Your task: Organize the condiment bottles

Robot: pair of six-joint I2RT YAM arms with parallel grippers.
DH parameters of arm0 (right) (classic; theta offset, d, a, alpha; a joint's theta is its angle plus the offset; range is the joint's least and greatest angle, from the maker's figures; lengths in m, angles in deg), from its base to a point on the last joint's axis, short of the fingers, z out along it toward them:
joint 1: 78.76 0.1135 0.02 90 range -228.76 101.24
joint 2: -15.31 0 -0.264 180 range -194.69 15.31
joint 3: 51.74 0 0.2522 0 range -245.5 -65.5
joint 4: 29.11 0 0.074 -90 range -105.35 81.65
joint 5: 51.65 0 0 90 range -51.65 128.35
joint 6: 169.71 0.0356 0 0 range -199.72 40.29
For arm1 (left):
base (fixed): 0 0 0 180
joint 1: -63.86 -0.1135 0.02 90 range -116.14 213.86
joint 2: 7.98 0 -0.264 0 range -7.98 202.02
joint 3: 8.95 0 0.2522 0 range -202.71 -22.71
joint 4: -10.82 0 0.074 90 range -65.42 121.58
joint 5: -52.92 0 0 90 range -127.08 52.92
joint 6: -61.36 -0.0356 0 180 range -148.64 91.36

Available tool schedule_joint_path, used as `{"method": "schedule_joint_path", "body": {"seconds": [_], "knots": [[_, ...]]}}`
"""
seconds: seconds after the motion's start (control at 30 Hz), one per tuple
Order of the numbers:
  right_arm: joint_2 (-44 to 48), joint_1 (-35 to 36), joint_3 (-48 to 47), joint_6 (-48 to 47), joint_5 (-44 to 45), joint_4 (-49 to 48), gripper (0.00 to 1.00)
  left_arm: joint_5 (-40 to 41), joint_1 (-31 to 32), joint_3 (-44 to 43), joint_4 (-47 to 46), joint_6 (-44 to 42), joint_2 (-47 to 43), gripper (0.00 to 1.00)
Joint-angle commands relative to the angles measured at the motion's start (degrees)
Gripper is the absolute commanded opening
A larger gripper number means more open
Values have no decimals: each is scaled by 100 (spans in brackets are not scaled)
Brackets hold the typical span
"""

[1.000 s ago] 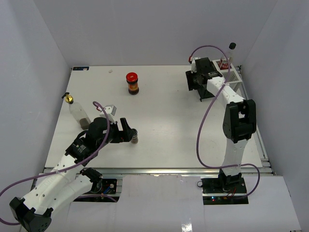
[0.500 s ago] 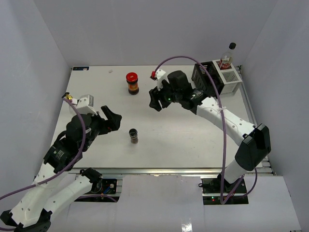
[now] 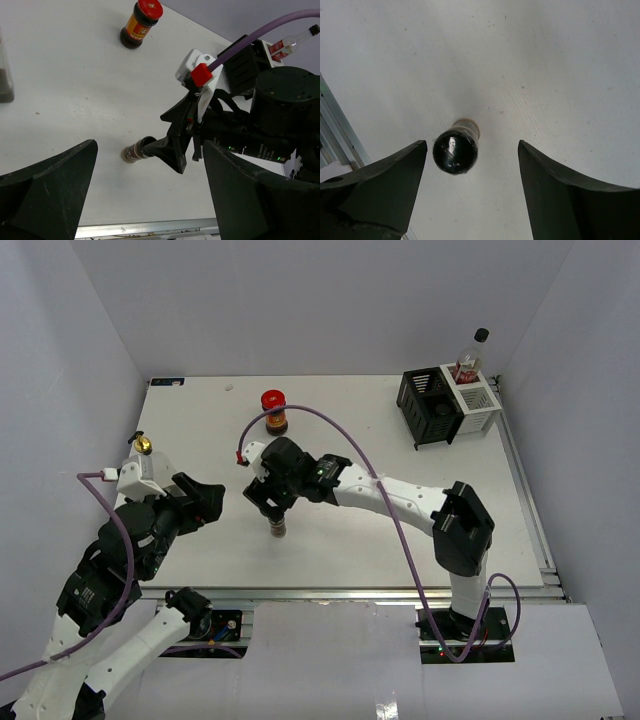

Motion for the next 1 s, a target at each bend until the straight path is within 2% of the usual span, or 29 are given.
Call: {"method": "schedule_joint_path", "body": {"seconds": [0.0,0.3,0.6,0.97], "knots": [[-177,243,-497,-59,787,342,81,-58,-17,128,166,7,127,97],[-352,317,-465,-68,826,416,81,-77,-21,217,86,-41,91,98],[-292,418,0,-3,719,67,80,-127,-18,310,43,-5,115,98],[-376,414,106,77,616,-115,78,-88,-18,395,52,9,-6,98]]}}
